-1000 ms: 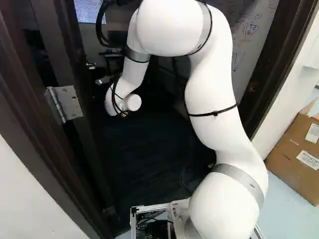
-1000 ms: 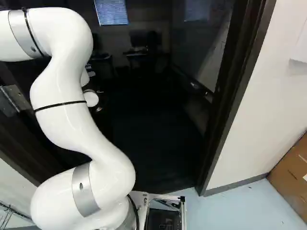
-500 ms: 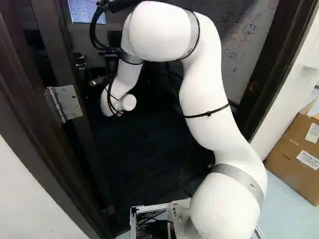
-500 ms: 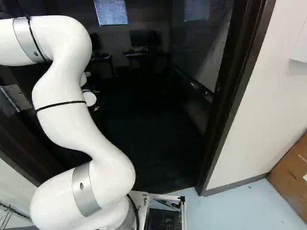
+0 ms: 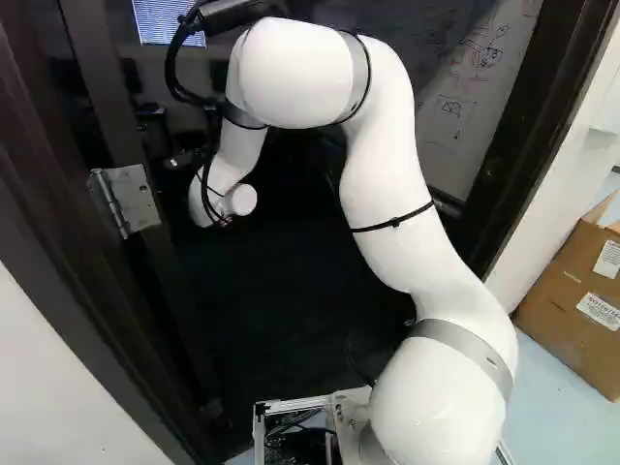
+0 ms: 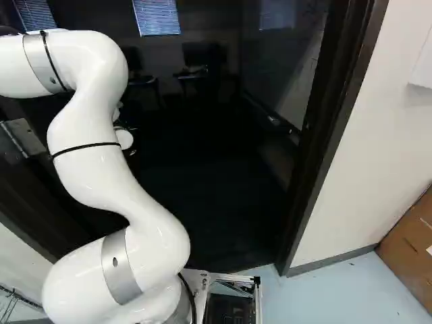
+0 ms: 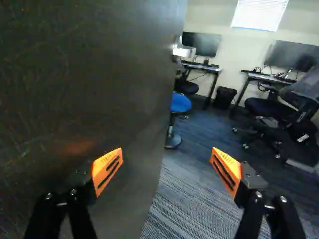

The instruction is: Open the door and move inside

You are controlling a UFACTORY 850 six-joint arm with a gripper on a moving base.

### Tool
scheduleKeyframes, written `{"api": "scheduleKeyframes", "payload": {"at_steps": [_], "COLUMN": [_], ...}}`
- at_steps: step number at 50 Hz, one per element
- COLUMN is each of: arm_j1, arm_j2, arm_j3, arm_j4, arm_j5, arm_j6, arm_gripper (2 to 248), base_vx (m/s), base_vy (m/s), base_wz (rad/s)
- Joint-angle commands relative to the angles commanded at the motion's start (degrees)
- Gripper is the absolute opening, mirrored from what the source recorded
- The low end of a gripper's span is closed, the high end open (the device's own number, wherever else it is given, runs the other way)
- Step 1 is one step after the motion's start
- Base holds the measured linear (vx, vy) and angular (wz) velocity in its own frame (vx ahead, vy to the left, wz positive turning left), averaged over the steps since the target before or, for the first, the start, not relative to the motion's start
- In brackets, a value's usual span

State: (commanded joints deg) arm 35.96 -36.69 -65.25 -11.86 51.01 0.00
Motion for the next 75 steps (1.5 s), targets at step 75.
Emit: {"api": "scheduleKeyframes", "payload": {"at_steps": [75], "arm_j1": [-7.63], "arm_j2": [4.20], "arm_j3": [5.69], "arm_j4": [2.23], "arm_j5": [0.00], "arm_j6": [0.00], "arm_gripper": [247], "base_vx": [0.000], "base_vy": [0.000], "base_wz": [0.000]}}
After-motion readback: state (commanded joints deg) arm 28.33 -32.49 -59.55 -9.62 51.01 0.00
